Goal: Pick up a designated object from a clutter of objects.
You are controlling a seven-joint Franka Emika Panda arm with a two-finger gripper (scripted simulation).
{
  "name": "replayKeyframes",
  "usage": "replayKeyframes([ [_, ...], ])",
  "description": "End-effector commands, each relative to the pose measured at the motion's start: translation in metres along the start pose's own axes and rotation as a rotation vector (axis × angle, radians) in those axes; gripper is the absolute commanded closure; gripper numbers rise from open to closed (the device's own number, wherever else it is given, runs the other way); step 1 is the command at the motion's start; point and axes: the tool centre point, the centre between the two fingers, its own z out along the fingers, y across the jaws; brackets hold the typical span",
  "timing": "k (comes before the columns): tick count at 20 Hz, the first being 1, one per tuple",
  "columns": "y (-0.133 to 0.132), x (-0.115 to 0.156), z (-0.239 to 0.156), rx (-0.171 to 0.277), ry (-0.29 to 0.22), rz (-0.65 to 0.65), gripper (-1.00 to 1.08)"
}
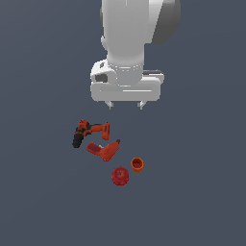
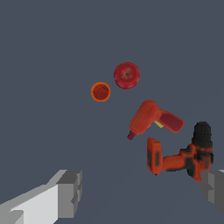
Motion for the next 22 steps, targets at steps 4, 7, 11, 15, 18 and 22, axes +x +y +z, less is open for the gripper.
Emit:
replayKeyframes([
  [4, 0.002, 0.001, 0.001, 0.001, 0.0, 0.007, -0.6],
  [7, 0.006, 0.002, 0.004, 0.004, -0.001, 0.02, -0.6],
  [11, 0.007, 0.002, 0.005, 0.004, -0.001, 0.021, -0.6],
  [15, 0.014, 0.006, 0.012, 0.004, -0.001, 0.024, -0.6],
  [18, 0.026, 0.01, 0.023, 0.004, -0.001, 0.028, -0.6],
  [22, 0.049, 0.018, 0.046, 0.003, -0.002, 0.035, -0.6],
])
